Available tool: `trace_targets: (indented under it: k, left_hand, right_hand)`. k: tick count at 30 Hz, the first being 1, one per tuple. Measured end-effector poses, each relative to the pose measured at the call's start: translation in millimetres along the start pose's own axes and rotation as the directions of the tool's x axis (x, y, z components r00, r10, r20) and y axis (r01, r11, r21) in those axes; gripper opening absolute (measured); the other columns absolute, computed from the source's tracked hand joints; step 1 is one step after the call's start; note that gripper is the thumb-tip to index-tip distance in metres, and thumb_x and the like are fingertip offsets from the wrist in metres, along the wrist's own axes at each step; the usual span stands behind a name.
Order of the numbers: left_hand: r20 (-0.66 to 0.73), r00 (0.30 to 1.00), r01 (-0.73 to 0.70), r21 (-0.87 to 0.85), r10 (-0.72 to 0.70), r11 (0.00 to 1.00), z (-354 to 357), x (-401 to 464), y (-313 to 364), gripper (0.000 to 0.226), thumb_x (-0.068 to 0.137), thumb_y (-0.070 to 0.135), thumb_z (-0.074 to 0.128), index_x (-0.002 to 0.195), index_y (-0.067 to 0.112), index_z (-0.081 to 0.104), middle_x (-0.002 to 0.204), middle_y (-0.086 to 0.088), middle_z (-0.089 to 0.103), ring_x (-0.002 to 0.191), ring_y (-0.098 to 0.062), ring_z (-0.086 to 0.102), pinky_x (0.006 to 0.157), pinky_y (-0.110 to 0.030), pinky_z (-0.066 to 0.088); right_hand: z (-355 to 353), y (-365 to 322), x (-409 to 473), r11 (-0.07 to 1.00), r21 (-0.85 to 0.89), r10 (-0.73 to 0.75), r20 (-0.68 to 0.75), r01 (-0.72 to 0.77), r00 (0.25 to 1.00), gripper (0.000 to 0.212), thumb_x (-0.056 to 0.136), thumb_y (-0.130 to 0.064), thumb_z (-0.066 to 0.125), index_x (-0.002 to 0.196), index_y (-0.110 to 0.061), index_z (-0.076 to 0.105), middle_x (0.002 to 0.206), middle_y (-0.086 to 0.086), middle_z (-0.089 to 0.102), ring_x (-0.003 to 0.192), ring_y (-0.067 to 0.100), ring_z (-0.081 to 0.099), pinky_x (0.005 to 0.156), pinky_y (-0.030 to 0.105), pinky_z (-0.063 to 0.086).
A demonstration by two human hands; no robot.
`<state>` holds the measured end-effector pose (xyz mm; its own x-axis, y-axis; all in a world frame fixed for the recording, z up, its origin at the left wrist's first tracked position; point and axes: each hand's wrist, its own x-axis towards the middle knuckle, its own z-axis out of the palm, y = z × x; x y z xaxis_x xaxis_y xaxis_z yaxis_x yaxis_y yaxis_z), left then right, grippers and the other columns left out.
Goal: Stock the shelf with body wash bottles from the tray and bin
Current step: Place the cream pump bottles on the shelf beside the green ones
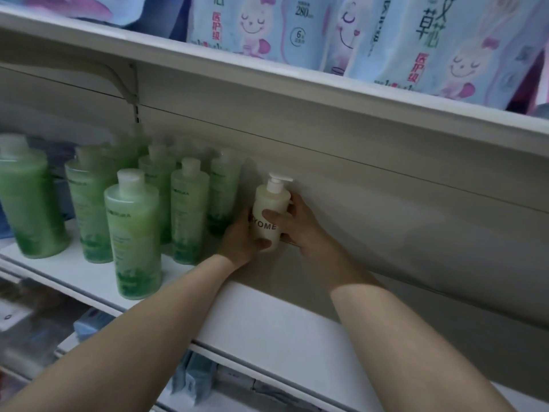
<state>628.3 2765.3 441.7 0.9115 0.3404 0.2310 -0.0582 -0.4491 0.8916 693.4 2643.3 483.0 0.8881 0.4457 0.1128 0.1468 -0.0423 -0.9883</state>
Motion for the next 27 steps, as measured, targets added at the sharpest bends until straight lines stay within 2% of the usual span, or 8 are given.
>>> trace_targets:
  k: [2,9,15,18,19,21,24,27]
  left_hand:
    - [-0.025,1.000,0.005,-0.030,-0.006,1.000,2.0,0.6,-2.4,0.075,0.070,0.011,0.082,0.134,0.016,0.043,0.129,-0.007,0.061,0.115,-0.027,0.059,0.097,-0.048,0.049]
    - [-0.086,0.995,0.051,-0.079,-0.058,0.996,4.3,-2.9,-4.1,0.071,0.068,0.009,0.084,0.130,0.014,0.049,0.126,-0.005,0.062,0.114,-0.025,0.059,0.098,-0.045,0.048]
    - [-0.041,0.996,0.074,-0.041,-0.076,0.996,-2.5,-15.3,-3.2,0.074,0.074,0.006,0.078,0.140,0.014,0.044,0.132,-0.007,0.059,0.118,-0.027,0.058,0.100,-0.045,0.048]
    - [-0.013,0.995,0.096,-0.148,-0.099,0.984,-9.2,-32.3,0.3,0.072,0.079,-0.003,0.072,0.142,0.014,0.041,0.129,-0.004,0.056,0.118,-0.023,0.055,0.096,-0.033,0.049]
    - [-0.014,0.996,0.085,-0.143,-0.088,0.986,-12.3,-39.5,1.5,0.069,0.080,-0.003,0.070,0.141,0.014,0.043,0.126,-0.001,0.055,0.116,-0.020,0.055,0.091,-0.026,0.049]
    - [-0.012,0.999,0.043,-0.099,-0.045,0.994,-18.6,-54.6,1.6,0.062,0.082,-0.003,0.069,0.137,0.016,0.047,0.122,0.001,0.055,0.116,-0.019,0.056,0.087,-0.025,0.050]
    - [0.039,0.999,-0.003,-0.106,0.008,0.994,-27.7,-81.1,3.7,0.063,0.082,-0.004,0.068,0.138,0.016,0.048,0.122,-0.004,0.060,0.113,-0.021,0.060,0.094,-0.034,0.053]
    - [0.037,0.995,-0.090,-0.074,0.093,0.993,-40.8,-112.3,9.1,0.057,0.082,0.007,0.073,0.135,0.015,0.051,0.117,0.000,0.063,0.105,-0.014,0.062,0.094,-0.027,0.050]
  right_hand:
    - [-1.3,-0.1,-0.1,1.000,-0.012,0.000,0.023,0.000,1.000,0.073,0.077,-0.016,0.083,0.139,-0.017,0.046,0.135,0.009,0.060,0.119,0.029,0.063,0.094,0.058,0.054]
    - [0.2,5.6,-4.2,1.000,-0.016,0.000,0.052,0.001,0.999,0.056,0.087,-0.007,0.073,0.135,-0.021,0.046,0.137,0.012,0.059,0.121,0.029,0.061,0.100,0.053,0.051]
    - [7.0,16.0,-16.8,0.999,-0.043,0.016,-0.034,-0.017,0.999,0.043,0.092,-0.006,0.066,0.130,-0.019,0.051,0.131,0.015,0.062,0.118,0.029,0.062,0.102,0.049,0.050]
    - [10.7,17.4,-35.8,0.995,-0.093,0.034,-0.066,-0.040,0.997,0.040,0.096,-0.012,0.061,0.134,-0.018,0.051,0.131,0.011,0.063,0.118,0.027,0.061,0.104,0.048,0.049]
    - [12.6,16.9,-43.1,0.993,-0.112,0.039,-0.079,-0.048,0.996,0.041,0.096,-0.011,0.059,0.136,-0.017,0.050,0.131,0.010,0.062,0.118,0.027,0.061,0.105,0.049,0.049]
    - [19.4,12.4,-59.6,0.990,-0.122,0.057,-0.128,-0.073,0.990,0.047,0.097,-0.008,0.056,0.142,-0.013,0.045,0.132,0.010,0.059,0.120,0.029,0.059,0.105,0.050,0.048]
    - [33.7,5.0,-87.7,0.990,-0.075,0.099,-0.211,-0.118,0.972,0.057,0.095,-0.001,0.058,0.148,-0.011,0.040,0.136,0.016,0.056,0.120,0.033,0.058,0.101,0.047,0.052]
    - [48.6,0.2,-121.3,0.993,-0.037,0.105,-0.207,-0.115,0.973,0.057,0.096,0.002,0.056,0.148,-0.014,0.039,0.132,0.017,0.058,0.118,0.031,0.061,0.096,0.041,0.055]
